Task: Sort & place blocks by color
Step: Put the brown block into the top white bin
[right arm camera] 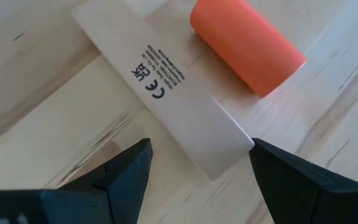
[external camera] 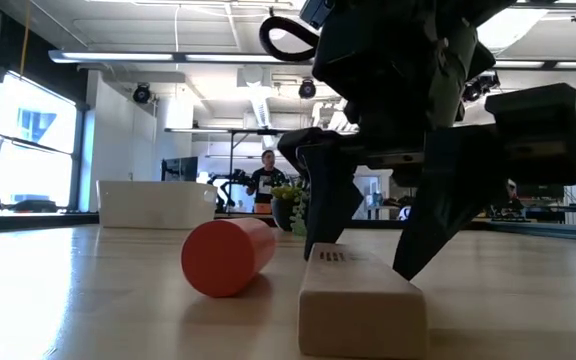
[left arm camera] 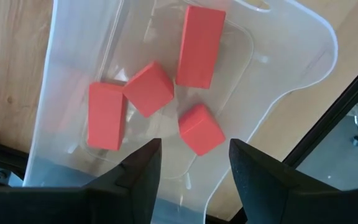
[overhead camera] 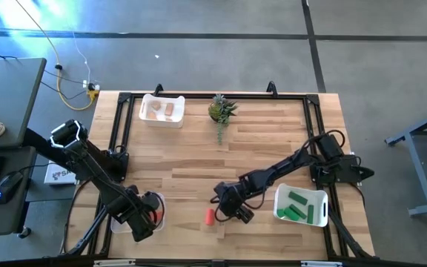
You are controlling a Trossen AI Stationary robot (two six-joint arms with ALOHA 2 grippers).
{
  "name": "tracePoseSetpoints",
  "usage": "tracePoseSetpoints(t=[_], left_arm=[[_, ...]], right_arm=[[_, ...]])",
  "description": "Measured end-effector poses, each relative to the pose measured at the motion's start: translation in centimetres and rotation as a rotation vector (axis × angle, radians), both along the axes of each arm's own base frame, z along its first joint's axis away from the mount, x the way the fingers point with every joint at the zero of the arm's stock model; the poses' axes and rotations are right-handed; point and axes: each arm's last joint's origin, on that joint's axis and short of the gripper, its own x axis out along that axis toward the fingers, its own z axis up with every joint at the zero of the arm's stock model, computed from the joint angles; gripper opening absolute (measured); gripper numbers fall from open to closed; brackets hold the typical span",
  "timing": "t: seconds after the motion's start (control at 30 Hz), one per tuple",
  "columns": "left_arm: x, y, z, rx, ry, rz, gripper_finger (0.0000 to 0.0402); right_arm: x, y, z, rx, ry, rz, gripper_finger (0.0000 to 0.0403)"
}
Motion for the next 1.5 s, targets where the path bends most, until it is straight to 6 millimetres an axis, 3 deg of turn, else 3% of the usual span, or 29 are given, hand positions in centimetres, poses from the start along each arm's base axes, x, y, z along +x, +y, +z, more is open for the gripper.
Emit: tracePoseSetpoints(t=[0.47, 0.87, 1.17, 1.5], left_arm=[[0.0, 0.0, 0.0, 0.000, 0.000, 0.000, 0.0174], [0.0, 0.0, 0.0, 0.011, -0.010, 0.001, 0.0174], [0.0, 0.0, 0.0, 0.012, -0.011, 0.002, 0.0174], [0.1, 0.1, 0.0, 0.042, -0.038, 0.004, 0.0174]], right_arm=[[-0.6, 0.0, 1.0, -0.057, 0.004, -0.068, 0.0261], [0.0, 0.5, 2.0, -0.060, -0.116, 0.059, 0.0261], [1.2, 0.9, 4.1, -0.106, -0.180, 0.149, 0.0261], [0.8, 0.7, 2.6, -0.167, -0.104, 0.206, 0.0261]])
